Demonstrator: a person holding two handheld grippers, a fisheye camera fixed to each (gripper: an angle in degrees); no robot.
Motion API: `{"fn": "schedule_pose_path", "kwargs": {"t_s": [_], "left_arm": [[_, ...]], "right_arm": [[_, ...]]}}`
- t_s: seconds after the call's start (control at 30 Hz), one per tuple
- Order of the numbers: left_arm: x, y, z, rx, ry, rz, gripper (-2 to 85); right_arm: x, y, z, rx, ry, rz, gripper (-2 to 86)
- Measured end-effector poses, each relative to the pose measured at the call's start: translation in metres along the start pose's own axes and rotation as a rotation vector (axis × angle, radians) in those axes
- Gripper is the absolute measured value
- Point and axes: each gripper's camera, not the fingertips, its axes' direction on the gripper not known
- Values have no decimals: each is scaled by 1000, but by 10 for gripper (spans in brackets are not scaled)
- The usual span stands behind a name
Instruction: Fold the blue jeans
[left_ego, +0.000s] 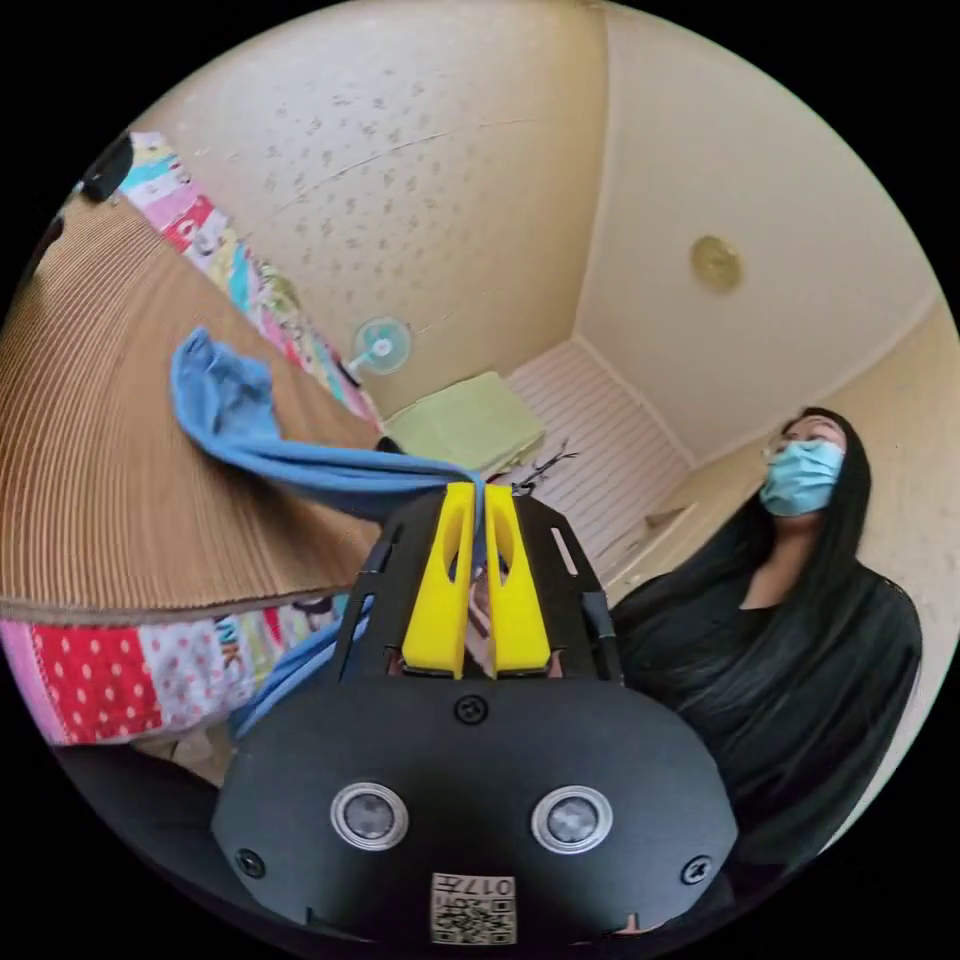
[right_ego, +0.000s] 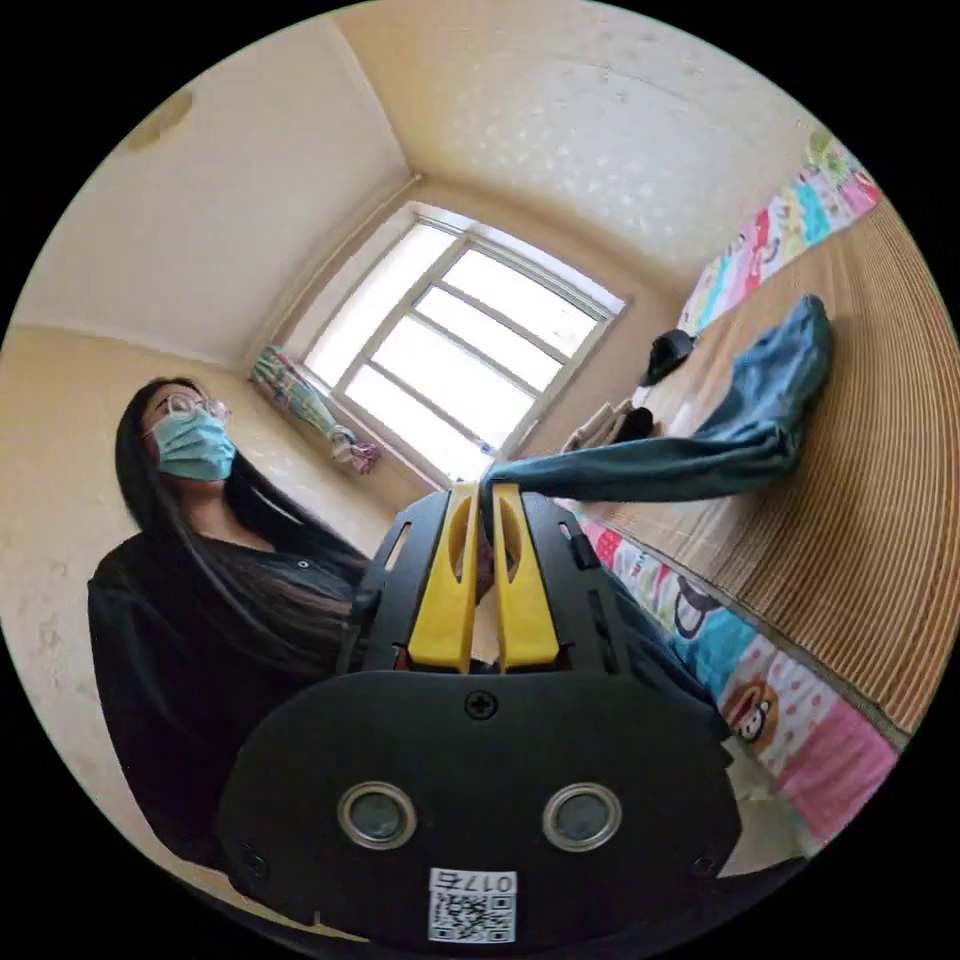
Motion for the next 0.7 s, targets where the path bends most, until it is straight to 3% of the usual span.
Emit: {"fn": "schedule_pose_path", "kwargs": {"t_s": [0.23,0.4,0.53,0.63,0.7], "left_arm": [[101,-106,33,10,210,292,-6],[148,-173,56,3,167,360,-6],[121,-212,77,-55,42,238,-6],[54,-243,96,-94,-14,41,-7],[6,-269,108,-127,-71,-18,-6]], "right_arm": [[-139,-90,-14,65,-46,-400,24],[-232,-134,-16,141,145,-574,23],[-227,-162,-21,177,394,-491,22],[-180,-196,-29,154,528,-355,21],[-132,-224,-28,156,733,-259,21]]}}
